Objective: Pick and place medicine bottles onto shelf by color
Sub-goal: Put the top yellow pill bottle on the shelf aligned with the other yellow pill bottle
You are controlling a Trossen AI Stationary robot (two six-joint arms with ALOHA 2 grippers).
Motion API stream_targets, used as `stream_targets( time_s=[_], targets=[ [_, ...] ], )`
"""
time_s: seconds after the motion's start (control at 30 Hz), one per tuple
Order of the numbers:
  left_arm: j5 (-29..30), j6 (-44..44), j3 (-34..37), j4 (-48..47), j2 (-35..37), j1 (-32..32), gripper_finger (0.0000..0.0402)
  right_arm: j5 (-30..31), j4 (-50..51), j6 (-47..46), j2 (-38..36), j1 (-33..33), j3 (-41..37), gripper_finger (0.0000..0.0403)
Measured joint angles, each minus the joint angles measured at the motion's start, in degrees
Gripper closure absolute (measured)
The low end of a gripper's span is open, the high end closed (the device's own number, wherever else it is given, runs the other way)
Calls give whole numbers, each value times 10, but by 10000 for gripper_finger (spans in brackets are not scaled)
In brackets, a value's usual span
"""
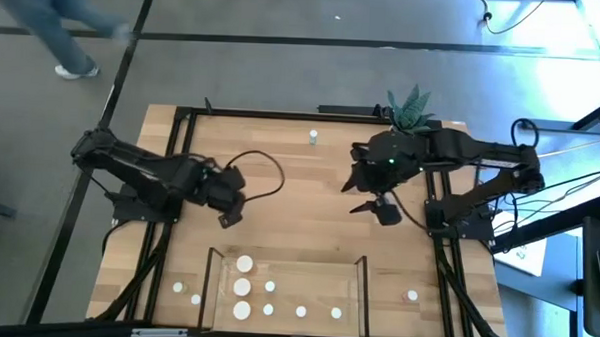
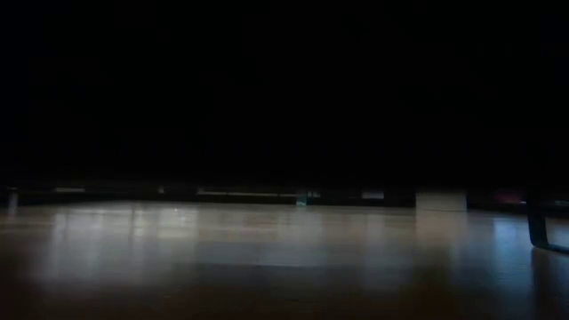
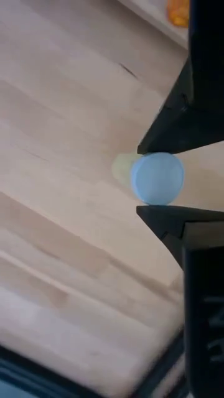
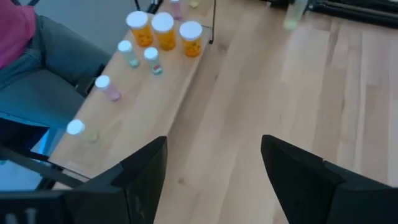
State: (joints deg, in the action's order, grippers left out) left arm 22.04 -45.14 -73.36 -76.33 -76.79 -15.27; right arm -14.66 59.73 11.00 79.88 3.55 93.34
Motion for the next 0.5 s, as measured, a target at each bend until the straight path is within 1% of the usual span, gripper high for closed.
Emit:
stream_targets(
  time_s=[0.07,0.27,0.37,0.5],
  targets=[
    [0,49,-28,9,-28,18,288,0,3,-3,-7,6,0,141],
    [-10,210,-125,35,-139,58,288,1,22,-20,-18,23,0,141],
    [-34,290,-162,79,-193,70,288,2,29,-27,-17,27,0,141],
    [-77,371,-186,147,-247,82,288,20,32,-32,-17,28,0,141]
  ],
)
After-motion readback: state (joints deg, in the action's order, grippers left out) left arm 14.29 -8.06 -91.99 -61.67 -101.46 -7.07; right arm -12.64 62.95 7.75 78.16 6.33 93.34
